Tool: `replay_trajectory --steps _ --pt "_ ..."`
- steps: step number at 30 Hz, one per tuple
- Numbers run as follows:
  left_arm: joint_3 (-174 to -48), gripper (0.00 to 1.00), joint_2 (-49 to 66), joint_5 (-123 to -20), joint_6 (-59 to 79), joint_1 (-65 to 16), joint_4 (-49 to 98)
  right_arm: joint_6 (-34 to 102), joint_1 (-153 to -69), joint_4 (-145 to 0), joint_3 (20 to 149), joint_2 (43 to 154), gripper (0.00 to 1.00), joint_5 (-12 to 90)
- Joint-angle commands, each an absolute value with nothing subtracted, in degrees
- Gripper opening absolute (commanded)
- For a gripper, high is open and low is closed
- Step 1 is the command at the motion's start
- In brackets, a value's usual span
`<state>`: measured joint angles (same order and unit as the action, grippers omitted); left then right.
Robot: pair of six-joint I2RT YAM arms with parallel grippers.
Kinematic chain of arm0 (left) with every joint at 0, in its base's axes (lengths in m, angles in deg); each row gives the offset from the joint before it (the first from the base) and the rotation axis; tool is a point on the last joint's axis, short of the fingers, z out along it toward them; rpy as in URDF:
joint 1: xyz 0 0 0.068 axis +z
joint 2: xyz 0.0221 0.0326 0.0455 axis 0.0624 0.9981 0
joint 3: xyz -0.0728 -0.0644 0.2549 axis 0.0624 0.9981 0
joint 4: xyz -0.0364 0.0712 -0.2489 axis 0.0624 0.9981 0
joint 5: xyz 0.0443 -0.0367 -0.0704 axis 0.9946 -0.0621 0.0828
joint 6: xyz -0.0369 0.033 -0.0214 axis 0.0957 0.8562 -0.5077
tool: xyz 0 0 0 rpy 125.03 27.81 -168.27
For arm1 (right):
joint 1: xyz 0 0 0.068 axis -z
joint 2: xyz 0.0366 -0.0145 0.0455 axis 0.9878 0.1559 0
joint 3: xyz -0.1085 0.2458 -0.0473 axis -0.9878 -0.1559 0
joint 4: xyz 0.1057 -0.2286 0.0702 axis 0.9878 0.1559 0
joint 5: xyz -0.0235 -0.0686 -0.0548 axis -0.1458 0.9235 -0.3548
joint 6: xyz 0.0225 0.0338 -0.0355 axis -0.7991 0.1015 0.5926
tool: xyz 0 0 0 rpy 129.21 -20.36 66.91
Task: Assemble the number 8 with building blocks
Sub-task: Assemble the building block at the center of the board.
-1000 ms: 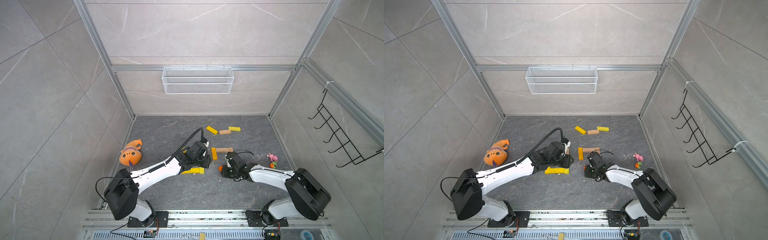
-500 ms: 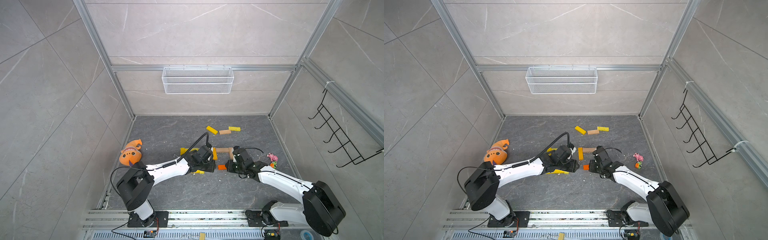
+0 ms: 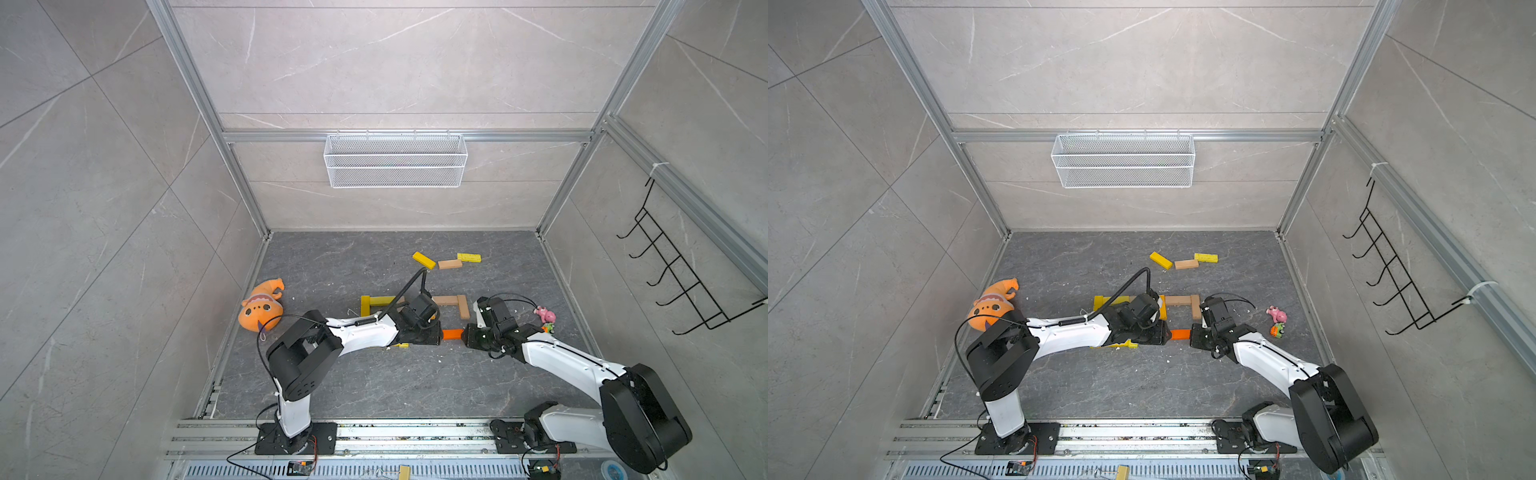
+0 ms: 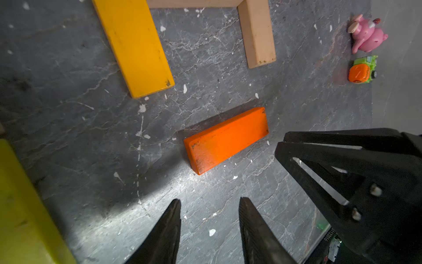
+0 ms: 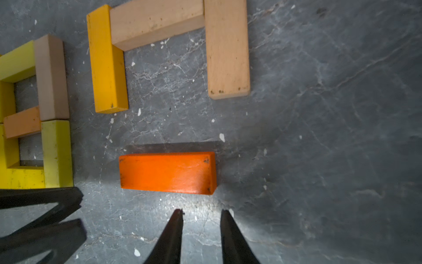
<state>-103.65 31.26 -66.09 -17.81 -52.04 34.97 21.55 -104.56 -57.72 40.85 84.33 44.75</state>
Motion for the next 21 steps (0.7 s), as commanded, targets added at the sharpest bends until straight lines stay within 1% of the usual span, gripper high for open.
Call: replay_trajectory --steps 1,16,21 --pt "-106.18 0.44 32.70 -67.68 -19.77 -52.72 32.80 22.55 -104.33 -56.30 40.67 85.71 0.32 44.04" --pt "-108.48 0.41 37.27 -67.02 -22.61 -52.68 31.37 23.00 -104.32 -57.93 44.37 92.67 0.31 41.02" --pt "-109.45 0.35 38.50 -66.58 -22.83 -52.68 31.25 22.05 -104.41 -59.52 44.32 93.34 0.31 39.54"
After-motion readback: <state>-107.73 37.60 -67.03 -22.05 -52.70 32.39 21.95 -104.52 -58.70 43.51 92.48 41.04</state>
